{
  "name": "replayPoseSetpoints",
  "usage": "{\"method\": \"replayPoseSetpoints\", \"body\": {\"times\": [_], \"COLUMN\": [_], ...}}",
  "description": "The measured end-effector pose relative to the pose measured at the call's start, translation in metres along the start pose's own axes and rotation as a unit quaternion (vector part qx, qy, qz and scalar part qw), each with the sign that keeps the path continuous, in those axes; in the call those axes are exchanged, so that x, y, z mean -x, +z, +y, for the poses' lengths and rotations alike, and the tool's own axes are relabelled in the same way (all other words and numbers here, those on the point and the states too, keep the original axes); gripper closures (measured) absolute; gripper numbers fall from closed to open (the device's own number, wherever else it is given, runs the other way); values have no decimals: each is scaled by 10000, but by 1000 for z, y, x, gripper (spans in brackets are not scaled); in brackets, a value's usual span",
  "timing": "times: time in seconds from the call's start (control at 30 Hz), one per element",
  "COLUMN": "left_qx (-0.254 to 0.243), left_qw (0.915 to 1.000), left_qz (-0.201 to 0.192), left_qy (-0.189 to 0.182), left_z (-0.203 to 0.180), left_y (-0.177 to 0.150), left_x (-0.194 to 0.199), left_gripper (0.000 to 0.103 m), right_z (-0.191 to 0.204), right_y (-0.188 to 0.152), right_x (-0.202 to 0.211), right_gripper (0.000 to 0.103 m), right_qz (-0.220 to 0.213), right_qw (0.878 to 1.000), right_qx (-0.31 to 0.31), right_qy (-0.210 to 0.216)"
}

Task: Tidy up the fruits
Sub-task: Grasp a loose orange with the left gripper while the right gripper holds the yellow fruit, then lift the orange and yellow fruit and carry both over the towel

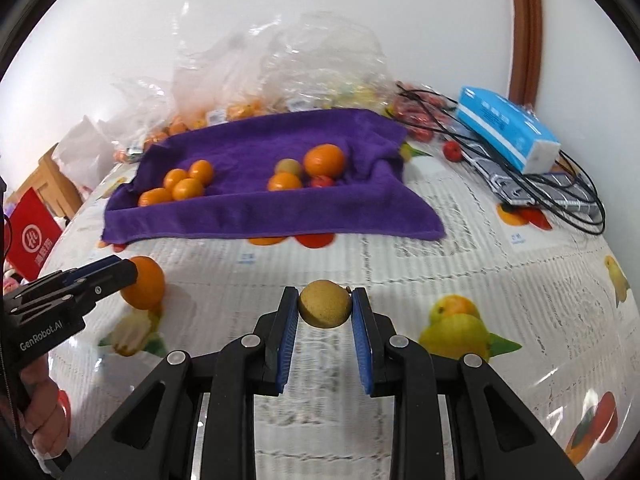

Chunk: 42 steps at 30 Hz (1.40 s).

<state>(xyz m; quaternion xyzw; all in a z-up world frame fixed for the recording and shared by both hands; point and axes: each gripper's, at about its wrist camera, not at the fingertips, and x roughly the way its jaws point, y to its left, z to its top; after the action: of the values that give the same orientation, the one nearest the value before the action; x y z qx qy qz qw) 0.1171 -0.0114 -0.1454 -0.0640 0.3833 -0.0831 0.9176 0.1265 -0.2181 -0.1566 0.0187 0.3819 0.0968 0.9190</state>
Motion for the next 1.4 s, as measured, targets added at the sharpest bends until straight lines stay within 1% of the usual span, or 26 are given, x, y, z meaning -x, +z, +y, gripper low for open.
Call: {"method": "replayPoseSetpoints", "body": {"times": [0.03,0.17,0.27,0.3,0.47,0.57,0.63,0.77,0.87,0.9,0.93,1.17,1.33,1.4], "left_qx": [12,149,101,100,86,43,-57,-269,-329,-321,-324,-281,-284,-250], "left_qw": [10000,9993,9992,9991,9980,9973,9975,9981,9967,9967,9974,9974,9984,9988], "left_qz": [16,129,127,150,321,408,442,433,679,702,593,608,452,385], "left_qy": [1,-319,-352,-377,-533,-603,-556,-342,-290,-269,-240,-246,-179,-160], "left_z": [2,11,10,9,4,-4,-11,-24,-27,-27,-27,-25,-24,-21], "left_y": [-1,-7,-9,-10,-9,-9,-9,-10,-10,-11,-11,-7,-2,0], "left_x": [1,4,4,4,-6,-13,-18,-26,-38,-40,-39,-38,-30,-24], "left_gripper": [80,79,75,72,65,65,64,61,60,60,60,60,60,63], "right_z": [3,10,13,13,9,4,-1,-10,-16,-17,-19,-27,-30,-31], "right_y": [0,0,-3,-4,-8,-10,-12,-13,-15,-15,-15,-18,-16,-14], "right_x": [1,4,7,8,12,12,12,12,10,10,8,3,5,7], "right_gripper": [76,76,76,76,76,76,76,76,76,76,76,76,76,76], "right_qz": [-11,19,-1,4,-19,-9,0,-22,-7,-7,-3,32,-6,-32], "right_qw": [10000,10000,10000,10000,10000,10000,10000,9999,9998,9998,9998,9996,9995,9994], "right_qx": [34,32,79,82,47,-17,-41,-92,-148,-158,-189,-273,-297,-325], "right_qy": [-11,52,14,-15,-29,-47,-70,-123,-115,-113,-116,-97,-105,-100]}}
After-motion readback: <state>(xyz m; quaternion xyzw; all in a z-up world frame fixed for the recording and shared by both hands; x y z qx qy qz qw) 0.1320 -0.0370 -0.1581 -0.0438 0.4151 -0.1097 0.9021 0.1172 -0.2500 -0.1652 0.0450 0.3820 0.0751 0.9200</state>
